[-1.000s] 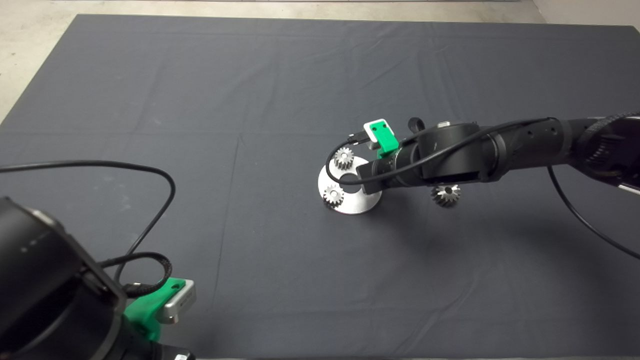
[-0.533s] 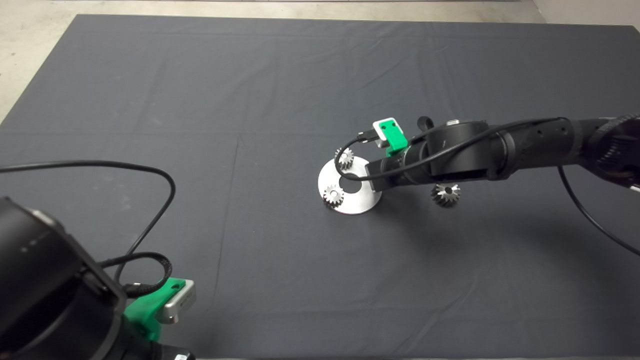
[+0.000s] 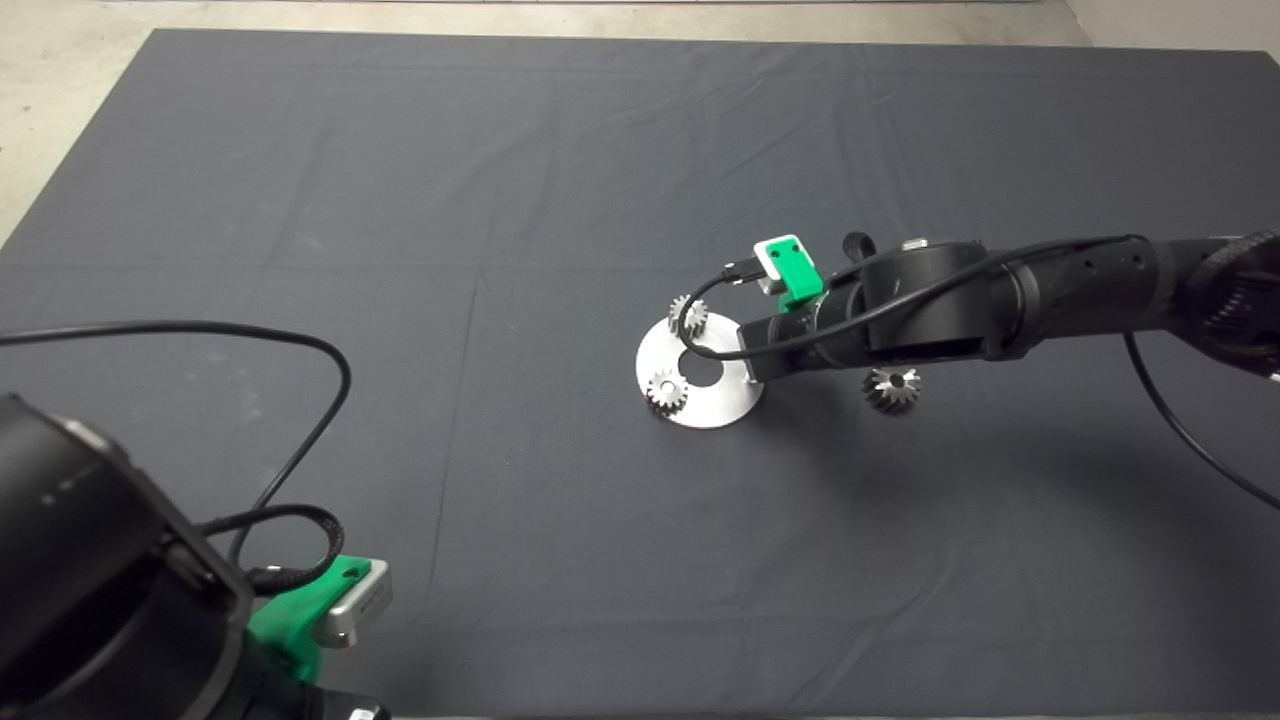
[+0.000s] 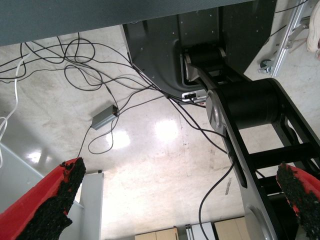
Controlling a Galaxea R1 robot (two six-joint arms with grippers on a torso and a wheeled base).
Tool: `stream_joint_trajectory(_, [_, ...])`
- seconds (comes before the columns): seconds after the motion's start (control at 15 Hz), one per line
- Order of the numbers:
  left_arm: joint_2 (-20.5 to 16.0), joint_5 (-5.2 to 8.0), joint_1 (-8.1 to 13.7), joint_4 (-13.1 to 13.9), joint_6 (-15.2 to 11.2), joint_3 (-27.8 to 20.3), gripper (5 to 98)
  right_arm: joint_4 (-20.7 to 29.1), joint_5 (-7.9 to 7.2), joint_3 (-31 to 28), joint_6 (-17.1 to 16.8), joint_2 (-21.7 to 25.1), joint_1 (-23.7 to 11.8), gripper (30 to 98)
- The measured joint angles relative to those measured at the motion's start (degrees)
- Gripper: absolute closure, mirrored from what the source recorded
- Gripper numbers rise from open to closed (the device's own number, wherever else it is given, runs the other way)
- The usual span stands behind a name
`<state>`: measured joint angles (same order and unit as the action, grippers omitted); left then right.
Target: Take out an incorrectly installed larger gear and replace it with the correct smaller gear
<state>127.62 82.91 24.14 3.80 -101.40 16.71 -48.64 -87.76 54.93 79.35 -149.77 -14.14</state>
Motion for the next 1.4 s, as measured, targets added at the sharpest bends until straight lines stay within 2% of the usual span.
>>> stream_joint_trajectory(1.13, [-0.01,0.00,0.00,0.00,0.00,0.02,5.4,0.00,0.05,0.00,1.13,-0.29,0.01,88.1])
stream_joint_trajectory(1.4, [-0.01,0.00,0.00,0.00,-0.24,0.00,5.4,0.00,0.07,0.00,1.47,-1.53,0.03,88.1])
